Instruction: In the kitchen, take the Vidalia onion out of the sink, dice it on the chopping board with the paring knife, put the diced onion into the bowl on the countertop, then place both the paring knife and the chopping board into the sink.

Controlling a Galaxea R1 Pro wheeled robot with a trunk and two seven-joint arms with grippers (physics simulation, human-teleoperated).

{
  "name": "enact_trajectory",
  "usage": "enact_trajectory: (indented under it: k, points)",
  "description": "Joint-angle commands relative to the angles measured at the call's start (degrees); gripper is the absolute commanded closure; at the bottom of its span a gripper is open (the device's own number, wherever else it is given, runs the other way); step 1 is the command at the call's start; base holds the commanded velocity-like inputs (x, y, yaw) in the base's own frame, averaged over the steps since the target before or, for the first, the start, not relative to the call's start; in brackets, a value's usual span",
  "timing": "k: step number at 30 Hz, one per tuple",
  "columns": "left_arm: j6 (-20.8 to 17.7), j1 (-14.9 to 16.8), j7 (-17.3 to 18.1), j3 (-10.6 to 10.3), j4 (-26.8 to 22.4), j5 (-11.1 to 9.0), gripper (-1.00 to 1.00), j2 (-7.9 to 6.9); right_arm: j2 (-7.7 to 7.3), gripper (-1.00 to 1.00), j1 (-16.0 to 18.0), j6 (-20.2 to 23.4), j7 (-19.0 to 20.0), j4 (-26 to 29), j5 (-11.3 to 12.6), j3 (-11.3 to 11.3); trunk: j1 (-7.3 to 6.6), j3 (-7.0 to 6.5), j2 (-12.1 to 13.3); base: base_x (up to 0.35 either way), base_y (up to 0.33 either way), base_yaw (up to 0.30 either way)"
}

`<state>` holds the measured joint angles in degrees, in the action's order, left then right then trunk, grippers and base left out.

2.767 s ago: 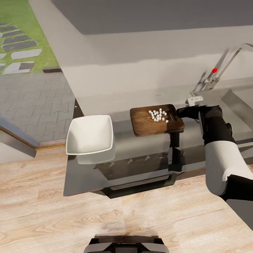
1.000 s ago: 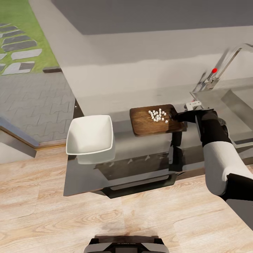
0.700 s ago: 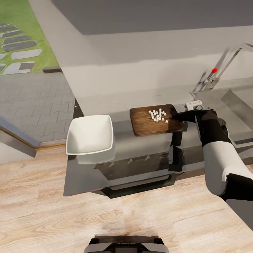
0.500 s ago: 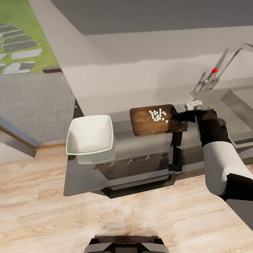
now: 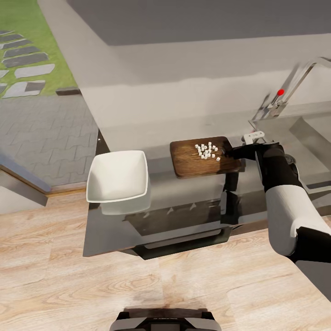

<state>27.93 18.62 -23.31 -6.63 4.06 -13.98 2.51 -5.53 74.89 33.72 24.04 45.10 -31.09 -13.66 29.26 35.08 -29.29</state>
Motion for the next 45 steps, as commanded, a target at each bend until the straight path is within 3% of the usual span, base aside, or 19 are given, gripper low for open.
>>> enact_trajectory:
  k: [1,2,45]
  points:
    - [0.33,0.10,-0.07,-0.49,0.24,-0.43,-1.00,0.04,0.00,-1.00,0.01,0.03,0.57,-2.92,-1.52,-0.13,0.04,0.07,-0.05,0.000,0.000,0.000]
    - [0.34,0.10,-0.07,-0.49,0.24,-0.43,-1.00,0.04,0.00,1.00,0.01,0.03,0.57,-2.92,-1.52,-0.13,0.04,0.07,-0.05,0.000,0.000,0.000]
    - [0.37,0.11,-0.07,-0.49,0.24,-0.43,-1.00,0.22,0.60,1.00,-0.01,0.47,0.73,-3.17,-1.43,-0.05,0.04,0.07,-0.05,0.000,0.000,0.000]
